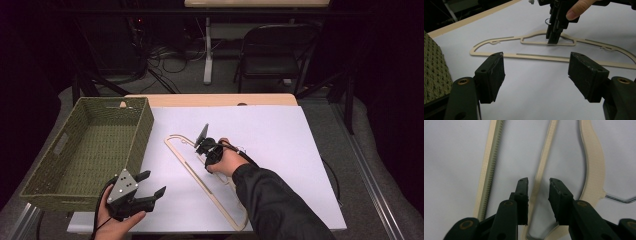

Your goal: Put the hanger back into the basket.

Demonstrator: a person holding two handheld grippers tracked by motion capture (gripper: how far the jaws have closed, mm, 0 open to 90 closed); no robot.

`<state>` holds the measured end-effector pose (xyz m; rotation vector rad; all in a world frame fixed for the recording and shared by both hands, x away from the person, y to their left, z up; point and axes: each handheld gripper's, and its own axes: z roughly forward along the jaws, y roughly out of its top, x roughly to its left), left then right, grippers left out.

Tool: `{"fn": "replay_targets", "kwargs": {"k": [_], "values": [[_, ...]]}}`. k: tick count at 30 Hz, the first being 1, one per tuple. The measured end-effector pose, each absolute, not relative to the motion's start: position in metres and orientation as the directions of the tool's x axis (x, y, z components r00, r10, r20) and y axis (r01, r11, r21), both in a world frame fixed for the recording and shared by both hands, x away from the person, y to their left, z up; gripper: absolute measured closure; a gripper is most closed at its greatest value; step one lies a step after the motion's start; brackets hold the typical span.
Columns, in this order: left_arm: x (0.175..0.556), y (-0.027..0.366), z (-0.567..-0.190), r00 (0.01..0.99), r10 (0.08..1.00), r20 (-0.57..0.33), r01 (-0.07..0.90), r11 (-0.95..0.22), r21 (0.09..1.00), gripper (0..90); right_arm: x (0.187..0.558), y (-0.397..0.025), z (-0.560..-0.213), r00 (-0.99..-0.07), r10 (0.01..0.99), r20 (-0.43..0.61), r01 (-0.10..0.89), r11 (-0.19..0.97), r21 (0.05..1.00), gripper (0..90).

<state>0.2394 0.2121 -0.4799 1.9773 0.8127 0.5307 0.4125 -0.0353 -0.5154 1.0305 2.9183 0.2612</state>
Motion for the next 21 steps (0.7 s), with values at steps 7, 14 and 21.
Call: {"fn": "replay_targets", "kwargs": {"k": [7,14,21], "values": [[0.2399,0.2125,-0.4804,0.691,0.722,0.042,0.335,-0.372,0.866,29.5,0.412,-0.0329,-0.5209,-0.781,0.624,0.023,0.617,0.766,0.181,72.1],[0.2401,0.2125,-0.4807,0.692,0.721,0.042,0.335,-0.372,0.866,29.5,0.4127,-0.031,-0.5231,-0.781,0.624,0.03,0.621,0.77,0.142,74.9],[0.2401,0.2121,-0.4811,0.695,0.718,0.043,0.334,-0.375,0.865,29.5,0.412,-0.0299,-0.527,-0.777,0.629,0.019,0.624,0.767,0.151,77.3]]}}
